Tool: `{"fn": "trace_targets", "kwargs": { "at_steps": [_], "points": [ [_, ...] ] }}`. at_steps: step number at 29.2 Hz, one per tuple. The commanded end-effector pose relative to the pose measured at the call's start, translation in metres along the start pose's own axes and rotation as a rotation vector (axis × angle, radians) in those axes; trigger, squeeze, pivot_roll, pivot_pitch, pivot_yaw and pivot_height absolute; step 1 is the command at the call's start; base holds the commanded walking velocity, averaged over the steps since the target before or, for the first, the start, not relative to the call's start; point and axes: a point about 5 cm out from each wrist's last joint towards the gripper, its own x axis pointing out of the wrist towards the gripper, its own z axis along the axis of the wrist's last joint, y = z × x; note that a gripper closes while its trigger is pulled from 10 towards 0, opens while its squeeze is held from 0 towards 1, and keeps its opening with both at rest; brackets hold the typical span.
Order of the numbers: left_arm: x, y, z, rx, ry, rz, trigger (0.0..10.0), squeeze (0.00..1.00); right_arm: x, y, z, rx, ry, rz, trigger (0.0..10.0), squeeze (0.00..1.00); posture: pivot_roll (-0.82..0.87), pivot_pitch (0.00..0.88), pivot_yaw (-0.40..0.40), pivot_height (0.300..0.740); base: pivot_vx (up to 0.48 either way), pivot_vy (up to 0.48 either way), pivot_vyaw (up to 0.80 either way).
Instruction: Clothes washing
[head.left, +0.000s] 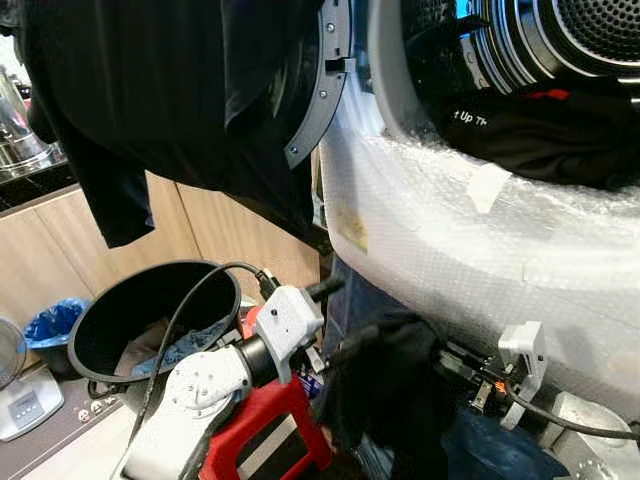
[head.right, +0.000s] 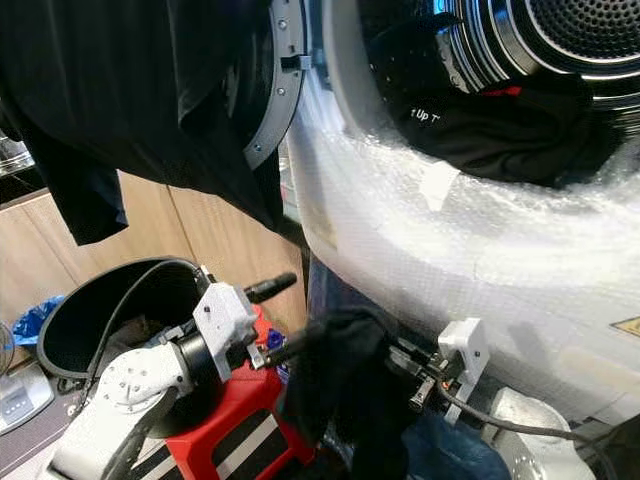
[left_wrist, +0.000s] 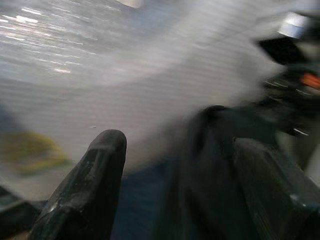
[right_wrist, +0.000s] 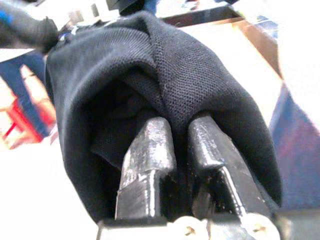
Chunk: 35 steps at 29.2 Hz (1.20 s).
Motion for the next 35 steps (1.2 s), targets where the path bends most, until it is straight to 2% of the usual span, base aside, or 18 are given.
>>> {"fn": "trace_targets", "kwargs": {
  "at_steps": [1,3,6,8,13,14,20,21,26,29,31,32,35],
  "points": [
    [-0.002,-0.007,-0.001,-0.039,0.027,-0.062,10.0,0.00,0.003,0.000,0.016,-0.052,-0.012,0.050,0.0,0.00,-0.03,0.000,0.044,0.740,0.000,0.000,0.00],
    [-0.005,-0.009,0.002,-0.037,0.037,-0.107,10.0,0.00,-0.001,-0.004,0.024,-0.075,0.019,0.081,0.0,0.00,-0.02,0.000,0.039,0.740,0.000,0.000,0.00],
    [-0.004,-0.005,0.009,-0.110,0.008,-0.099,10.0,0.00,-0.004,-0.008,0.033,-0.089,0.033,0.097,0.0,0.00,-0.02,0.000,0.038,0.740,0.000,0.000,0.00],
    [-0.004,-0.004,0.010,-0.119,0.003,-0.101,10.0,0.00,-0.004,-0.008,0.034,-0.095,0.035,0.101,0.0,0.00,-0.03,0.000,0.039,0.740,0.000,0.000,0.00],
    [-0.011,-0.004,0.024,-0.157,-0.051,-0.168,10.0,0.00,-0.012,-0.020,0.055,-0.131,0.038,0.110,0.0,0.00,-0.03,0.000,0.036,0.740,0.000,0.000,0.00],
    [-0.016,-0.007,0.029,-0.176,-0.054,-0.220,10.0,0.00,-0.014,-0.022,0.063,-0.136,0.029,0.113,0.0,0.00,-0.03,0.000,0.035,0.740,0.000,0.000,0.00],
    [-0.025,-0.009,0.031,-0.199,-0.013,-0.264,10.0,0.00,-0.024,-0.028,0.082,-0.163,0.015,0.125,0.0,0.00,-0.03,0.000,0.033,0.740,0.000,0.000,0.00],
    [-0.031,-0.007,0.034,-0.187,0.002,-0.258,10.0,0.00,-0.031,-0.029,0.093,-0.193,0.020,0.140,0.0,0.00,-0.02,0.000,0.032,0.740,0.000,0.000,0.00],
    [-0.040,-0.006,0.035,-0.153,0.023,-0.234,10.0,0.00,-0.046,-0.031,0.122,-0.233,-0.025,0.152,0.0,0.00,-0.02,0.000,0.025,0.740,0.000,0.000,0.00],
    [-0.045,-0.008,0.030,-0.152,0.056,-0.235,10.0,0.00,-0.054,-0.027,0.147,-0.271,-0.086,0.179,0.0,0.00,-0.02,0.000,0.021,0.740,0.000,0.000,0.00],
    [-0.045,-0.008,0.030,-0.154,0.059,-0.235,10.0,0.00,-0.056,-0.026,0.153,-0.281,-0.102,0.189,0.0,0.00,-0.02,0.000,0.021,0.740,0.000,0.000,0.00],
    [-0.046,-0.011,0.029,-0.157,0.066,-0.243,10.0,0.00,-0.058,-0.023,0.165,-0.303,-0.122,0.222,0.0,0.00,-0.03,0.000,0.017,0.740,0.000,0.000,0.00],
    [-0.045,-0.014,0.028,-0.164,0.068,-0.252,10.0,0.00,-0.059,-0.016,0.182,-0.333,-0.154,0.285,0.0,0.00,-0.03,0.000,0.010,0.740,0.000,0.000,0.00]
  ]
}}
